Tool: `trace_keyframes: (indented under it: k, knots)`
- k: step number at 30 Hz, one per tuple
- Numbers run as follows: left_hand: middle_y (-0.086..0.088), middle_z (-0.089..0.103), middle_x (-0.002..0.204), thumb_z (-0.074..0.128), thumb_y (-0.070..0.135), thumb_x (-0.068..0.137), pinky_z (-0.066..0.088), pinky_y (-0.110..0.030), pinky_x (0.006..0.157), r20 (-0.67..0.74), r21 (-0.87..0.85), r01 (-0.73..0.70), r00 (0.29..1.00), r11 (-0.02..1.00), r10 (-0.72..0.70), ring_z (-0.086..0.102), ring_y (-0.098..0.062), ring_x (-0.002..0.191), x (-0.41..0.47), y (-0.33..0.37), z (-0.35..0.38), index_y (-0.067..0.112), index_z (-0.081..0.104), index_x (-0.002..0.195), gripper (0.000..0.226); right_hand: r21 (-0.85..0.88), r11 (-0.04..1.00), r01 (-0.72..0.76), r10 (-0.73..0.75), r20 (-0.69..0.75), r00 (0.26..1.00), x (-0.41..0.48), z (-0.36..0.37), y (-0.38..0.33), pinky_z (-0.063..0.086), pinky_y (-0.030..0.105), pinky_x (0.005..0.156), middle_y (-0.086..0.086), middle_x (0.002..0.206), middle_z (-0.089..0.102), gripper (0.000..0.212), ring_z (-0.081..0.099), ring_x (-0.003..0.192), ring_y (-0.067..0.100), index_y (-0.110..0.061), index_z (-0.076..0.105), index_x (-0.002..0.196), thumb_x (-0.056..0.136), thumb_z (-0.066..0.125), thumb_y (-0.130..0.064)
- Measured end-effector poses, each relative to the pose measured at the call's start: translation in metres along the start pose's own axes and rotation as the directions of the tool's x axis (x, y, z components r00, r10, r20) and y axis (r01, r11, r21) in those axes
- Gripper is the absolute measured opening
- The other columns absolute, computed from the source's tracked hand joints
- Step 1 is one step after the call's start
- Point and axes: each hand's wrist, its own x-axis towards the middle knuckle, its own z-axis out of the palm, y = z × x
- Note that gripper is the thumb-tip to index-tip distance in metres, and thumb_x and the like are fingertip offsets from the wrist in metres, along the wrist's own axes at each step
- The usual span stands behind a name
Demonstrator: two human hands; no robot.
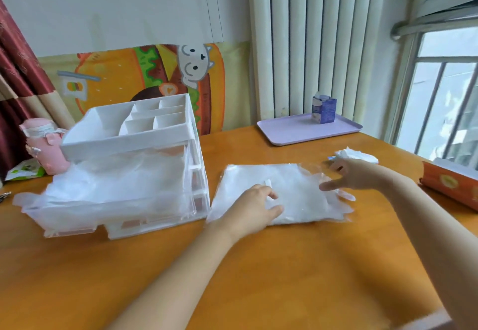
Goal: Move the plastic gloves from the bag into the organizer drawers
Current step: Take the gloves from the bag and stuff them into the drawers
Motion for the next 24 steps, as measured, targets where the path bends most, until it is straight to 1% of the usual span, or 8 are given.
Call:
trace_keyframes:
  k: [2, 5, 9, 14, 17, 19, 22, 24]
  knots:
    - [0.000, 0.038, 0.149, 0.053, 0.041, 0.096, 0.027, -0.018, 0.105, 0.008, 0.026, 0.015, 1.000, 1.000, -0.015, 0.038, -0.012, 0.133, 0.009, -0.005, 0.010, 0.016, 0.045, 0.140, 0.051, 0.065, 0.998, -0.003, 0.001, 0.028, 1.000, 0.006, 0.006, -0.001, 0.033, 0.019, 0.063, -0.011, 0.092, 0.048, 0.042, 0.045, 0.081, 0.009, -0.029, 0.051, 0.089, 0.071, 0.070, -0.063]
    - [0.001, 0.013, 0.161, 0.041, 0.051, 0.098, 0.005, -0.041, 0.119, 0.038, 0.104, 0.086, 0.995, 0.991, -0.091, 0.009, -0.016, 0.148, 0.020, -0.009, 0.024, 0.020, 0.024, 0.152, 0.065, 0.127, 0.992, -0.013, 0.012, 0.010, 1.000, 0.024, 0.019, -0.002, 0.039, 0.024, 0.075, -0.002, 0.109, 0.059, 0.050, 0.052, 0.097, 0.017, -0.019, 0.062, 0.118, 0.078, 0.071, -0.048]
    - [0.000, 0.001, 0.162, 0.029, 0.059, 0.097, -0.006, -0.051, 0.117, 0.075, 0.205, 0.140, 0.985, 0.969, -0.158, -0.003, -0.021, 0.149, 0.033, -0.016, 0.035, 0.024, 0.011, 0.155, 0.069, 0.223, 0.975, -0.022, 0.045, -0.098, 0.994, 0.039, 0.030, -0.004, 0.034, 0.015, 0.052, 0.001, 0.082, 0.061, 0.021, 0.054, 0.079, 0.017, -0.013, 0.073, 0.100, 0.088, 0.064, -0.026]
    - [0.001, 0.002, 0.162, 0.027, 0.062, 0.096, -0.006, -0.051, 0.117, 0.053, 0.217, 0.148, 0.985, 0.965, -0.163, -0.003, -0.019, 0.149, 0.037, -0.022, 0.041, 0.027, 0.014, 0.154, 0.069, 0.458, 0.888, 0.032, 0.112, -0.283, 0.952, 0.037, 0.017, -0.010, 0.036, 0.017, 0.052, 0.005, 0.079, 0.066, 0.012, 0.053, 0.071, 0.015, -0.011, 0.074, 0.086, 0.087, 0.066, -0.020]
    - [0.003, 0.002, 0.162, 0.028, 0.062, 0.096, -0.008, -0.049, 0.116, 0.041, 0.182, 0.167, 0.983, 0.969, -0.177, -0.004, -0.017, 0.149, 0.039, -0.024, 0.042, 0.031, 0.015, 0.153, 0.067, 0.562, 0.807, 0.180, 0.173, -0.516, 0.839, 0.022, 0.005, -0.020, 0.032, 0.027, 0.049, 0.000, 0.055, 0.053, 0.026, 0.046, 0.056, 0.018, -0.011, 0.062, 0.063, 0.088, 0.060, -0.016]
    - [0.004, 0.004, 0.162, 0.030, 0.061, 0.096, -0.008, -0.048, 0.117, 0.033, 0.176, 0.171, 0.983, 0.969, -0.179, -0.003, -0.017, 0.149, 0.039, -0.024, 0.043, 0.030, 0.017, 0.153, 0.066, 0.578, 0.770, 0.271, 0.227, -0.645, 0.730, 0.012, -0.002, -0.024, 0.033, 0.026, 0.054, -0.001, 0.062, 0.057, 0.023, 0.050, 0.065, 0.018, -0.010, 0.063, 0.072, 0.092, 0.055, -0.018]
    - [0.006, 0.039, 0.150, 0.044, 0.054, 0.096, 0.015, -0.030, 0.117, -0.094, -0.126, 0.101, 0.989, 0.987, -0.113, 0.027, -0.013, 0.143, 0.037, -0.016, 0.040, 0.021, 0.044, 0.142, 0.057, 0.777, 0.459, 0.431, 0.264, -0.582, 0.769, 0.001, -0.003, -0.033, 0.044, 0.017, 0.069, 0.001, 0.081, 0.069, 0.022, 0.062, 0.077, 0.011, -0.009, 0.066, 0.084, 0.097, 0.051, -0.019]
    - [0.011, 0.062, 0.123, 0.055, 0.056, 0.087, 0.038, -0.014, 0.098, -0.086, -0.618, 0.083, 0.981, 0.782, -0.172, 0.052, -0.008, 0.124, 0.037, -0.002, 0.032, 0.018, 0.063, 0.121, 0.052, 0.871, 0.186, 0.454, 0.183, -0.485, 0.855, -0.006, -0.002, -0.040, 0.049, 0.028, 0.083, 0.005, 0.089, 0.074, 0.023, 0.068, 0.089, 0.015, -0.008, 0.066, 0.088, 0.099, 0.047, -0.017]
